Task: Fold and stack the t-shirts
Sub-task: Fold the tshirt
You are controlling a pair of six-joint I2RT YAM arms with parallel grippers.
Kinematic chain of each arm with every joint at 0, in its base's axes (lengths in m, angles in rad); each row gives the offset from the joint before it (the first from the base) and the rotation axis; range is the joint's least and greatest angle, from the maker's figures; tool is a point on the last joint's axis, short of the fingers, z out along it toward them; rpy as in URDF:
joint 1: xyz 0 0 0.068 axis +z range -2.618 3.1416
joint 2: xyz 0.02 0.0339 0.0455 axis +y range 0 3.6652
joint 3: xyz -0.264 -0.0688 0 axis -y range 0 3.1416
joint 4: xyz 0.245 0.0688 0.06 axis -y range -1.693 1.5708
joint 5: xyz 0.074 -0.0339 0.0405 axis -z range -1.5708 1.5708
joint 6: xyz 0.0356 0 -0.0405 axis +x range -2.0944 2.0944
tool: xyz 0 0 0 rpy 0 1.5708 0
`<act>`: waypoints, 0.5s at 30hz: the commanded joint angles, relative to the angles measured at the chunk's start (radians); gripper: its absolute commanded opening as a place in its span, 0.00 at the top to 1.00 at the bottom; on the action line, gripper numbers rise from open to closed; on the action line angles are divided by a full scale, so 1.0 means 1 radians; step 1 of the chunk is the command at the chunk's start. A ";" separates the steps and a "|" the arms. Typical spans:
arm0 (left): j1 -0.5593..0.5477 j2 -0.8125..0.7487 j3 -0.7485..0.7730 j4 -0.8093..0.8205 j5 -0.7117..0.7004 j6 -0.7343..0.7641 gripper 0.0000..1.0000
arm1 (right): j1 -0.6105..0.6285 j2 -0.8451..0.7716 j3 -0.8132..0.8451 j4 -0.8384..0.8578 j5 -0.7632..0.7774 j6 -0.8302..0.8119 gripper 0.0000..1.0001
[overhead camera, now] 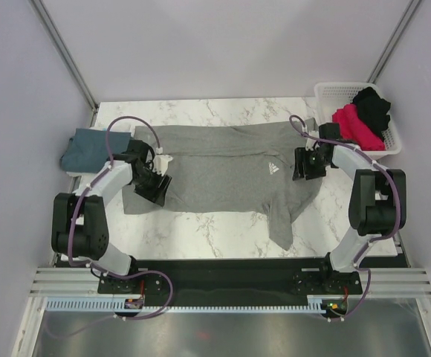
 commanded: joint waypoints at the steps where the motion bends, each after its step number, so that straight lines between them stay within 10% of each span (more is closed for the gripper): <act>1: 0.004 0.077 0.004 0.046 -0.015 -0.011 0.37 | -0.024 0.048 0.024 0.011 0.011 0.016 0.39; 15: 0.026 0.159 0.007 0.052 -0.069 0.050 0.38 | -0.127 0.192 0.119 -0.063 0.089 -0.026 0.40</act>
